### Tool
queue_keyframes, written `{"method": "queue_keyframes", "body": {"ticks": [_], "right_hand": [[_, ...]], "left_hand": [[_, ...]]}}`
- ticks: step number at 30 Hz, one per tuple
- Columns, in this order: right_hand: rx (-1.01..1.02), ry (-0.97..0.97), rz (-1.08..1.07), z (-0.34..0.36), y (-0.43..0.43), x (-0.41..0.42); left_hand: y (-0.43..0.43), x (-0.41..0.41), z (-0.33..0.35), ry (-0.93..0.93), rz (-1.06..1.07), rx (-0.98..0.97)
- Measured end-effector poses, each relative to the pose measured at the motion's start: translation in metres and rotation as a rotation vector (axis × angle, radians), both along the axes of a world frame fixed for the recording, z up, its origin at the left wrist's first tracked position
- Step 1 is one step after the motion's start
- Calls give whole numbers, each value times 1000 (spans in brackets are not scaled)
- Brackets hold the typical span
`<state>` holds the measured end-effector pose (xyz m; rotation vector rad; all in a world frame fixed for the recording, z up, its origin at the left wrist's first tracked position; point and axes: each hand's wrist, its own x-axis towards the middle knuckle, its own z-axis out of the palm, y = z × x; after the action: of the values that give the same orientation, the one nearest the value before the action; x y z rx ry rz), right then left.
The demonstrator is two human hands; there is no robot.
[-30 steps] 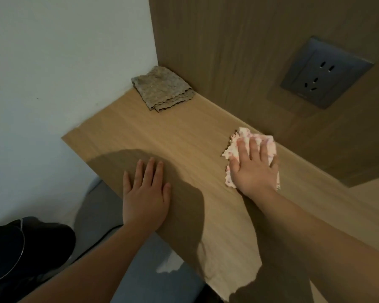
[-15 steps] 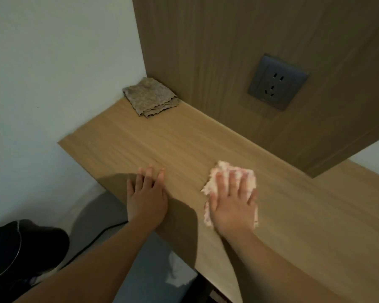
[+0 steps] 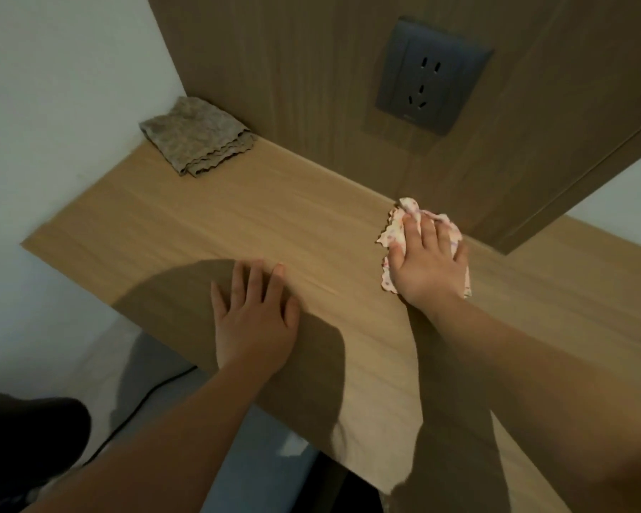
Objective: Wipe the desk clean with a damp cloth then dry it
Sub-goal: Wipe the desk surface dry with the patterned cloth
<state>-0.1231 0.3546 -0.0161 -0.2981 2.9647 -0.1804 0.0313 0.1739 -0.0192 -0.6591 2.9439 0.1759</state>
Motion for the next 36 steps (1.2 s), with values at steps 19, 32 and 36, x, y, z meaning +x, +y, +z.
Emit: {"method": "queue_keyframes", "body": {"ticks": [19,32,36], "right_hand": [[-82,-32,69,-1,-45,128],[-31,56,-111,-2,-8,229],[-71,53,60,-3,-12,234]], "left_hand": [[-4,6,0,137,-66,109],[40,46,5,-47,-278,44],[36,45,5,-55,-277,36]]}}
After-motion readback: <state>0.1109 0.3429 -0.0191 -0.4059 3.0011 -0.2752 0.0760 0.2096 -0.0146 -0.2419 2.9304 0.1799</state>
